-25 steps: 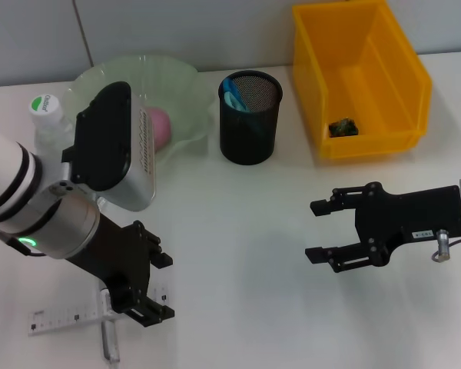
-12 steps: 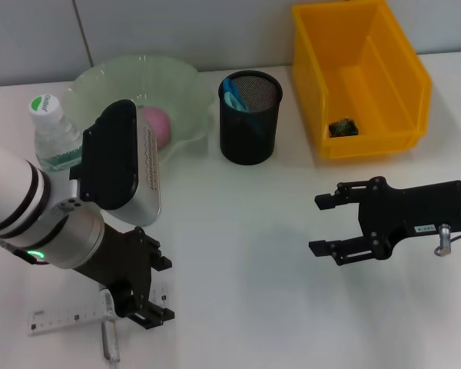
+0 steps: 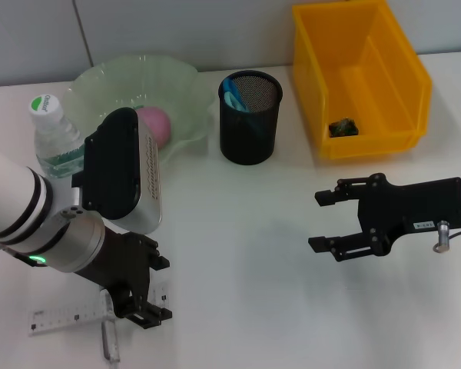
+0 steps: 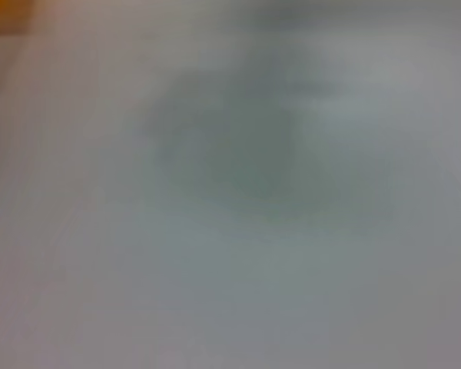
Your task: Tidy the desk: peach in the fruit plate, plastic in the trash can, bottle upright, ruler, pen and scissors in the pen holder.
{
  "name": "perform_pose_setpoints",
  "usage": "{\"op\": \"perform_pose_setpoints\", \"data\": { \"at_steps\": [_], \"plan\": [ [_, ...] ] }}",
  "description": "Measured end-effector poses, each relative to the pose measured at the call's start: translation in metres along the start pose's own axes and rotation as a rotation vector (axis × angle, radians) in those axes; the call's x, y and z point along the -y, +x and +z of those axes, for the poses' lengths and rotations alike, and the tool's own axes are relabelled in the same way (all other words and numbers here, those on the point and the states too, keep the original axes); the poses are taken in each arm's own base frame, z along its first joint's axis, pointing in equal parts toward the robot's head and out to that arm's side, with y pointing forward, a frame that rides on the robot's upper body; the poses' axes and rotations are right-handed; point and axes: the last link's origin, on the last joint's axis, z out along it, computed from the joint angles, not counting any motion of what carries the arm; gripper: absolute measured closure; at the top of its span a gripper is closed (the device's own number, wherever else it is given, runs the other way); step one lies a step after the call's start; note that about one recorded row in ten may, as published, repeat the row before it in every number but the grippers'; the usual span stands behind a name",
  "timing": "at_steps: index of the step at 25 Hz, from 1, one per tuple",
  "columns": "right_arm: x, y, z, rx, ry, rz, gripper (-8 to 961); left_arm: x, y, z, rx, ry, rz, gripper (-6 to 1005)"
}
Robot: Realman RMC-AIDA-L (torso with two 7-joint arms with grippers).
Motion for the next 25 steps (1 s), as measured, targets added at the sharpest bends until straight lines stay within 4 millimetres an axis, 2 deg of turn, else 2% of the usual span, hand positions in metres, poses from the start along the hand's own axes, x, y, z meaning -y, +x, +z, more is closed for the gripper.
{"op": "perform_pose_setpoints", "data": {
  "at_steps": [25],
  "plan": [
    [0.0001, -0.0027, 0.0042, 0.004, -0.005, -0.007, 177, -0.0031, -0.0068, 0.0038, 0.009, -0.007, -0.004, 317]
  ]
}}
